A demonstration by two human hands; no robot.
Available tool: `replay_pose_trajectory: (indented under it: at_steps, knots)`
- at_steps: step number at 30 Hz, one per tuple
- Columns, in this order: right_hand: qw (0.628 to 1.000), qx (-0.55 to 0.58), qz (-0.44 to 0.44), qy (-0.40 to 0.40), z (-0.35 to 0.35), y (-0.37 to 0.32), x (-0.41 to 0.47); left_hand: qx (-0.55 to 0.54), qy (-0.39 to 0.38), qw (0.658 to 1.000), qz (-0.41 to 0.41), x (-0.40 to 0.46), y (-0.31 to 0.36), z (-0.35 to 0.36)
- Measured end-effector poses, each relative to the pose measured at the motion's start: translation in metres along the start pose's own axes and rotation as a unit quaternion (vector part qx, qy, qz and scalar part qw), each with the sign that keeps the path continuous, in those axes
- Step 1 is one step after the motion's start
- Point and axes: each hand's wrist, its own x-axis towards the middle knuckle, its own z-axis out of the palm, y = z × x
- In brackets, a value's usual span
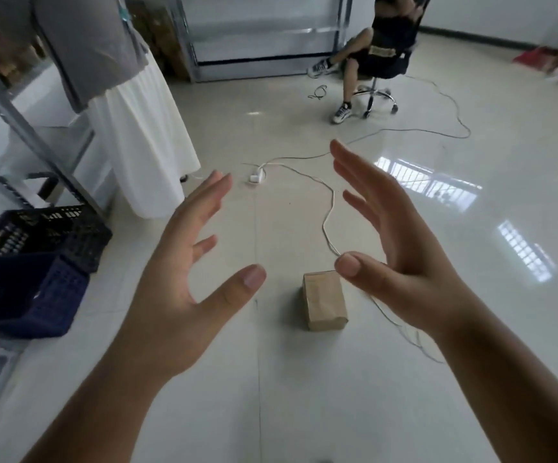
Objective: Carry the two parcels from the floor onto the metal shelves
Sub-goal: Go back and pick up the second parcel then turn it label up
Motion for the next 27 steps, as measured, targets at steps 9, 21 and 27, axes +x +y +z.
replay_pose_trajectory:
  at_steps: [9, 21, 27]
  knots:
    - [0.998, -0.011, 0.070, 0.001, -0.058, 0.084, 0.008, -0.001, -0.048, 0.998, -0.032, 0.056, -0.051, 0.080]
    - [0.985, -0.035, 0.167, 0.013, -0.072, 0.222, 0.065, -0.032, -0.098, 0.992, -0.071, 0.163, -0.196, 0.129]
    - [0.978, -0.013, 0.206, -0.011, -0.076, 0.351, 0.053, -0.025, -0.071, 0.987, -0.141, 0.174, -0.293, 0.192]
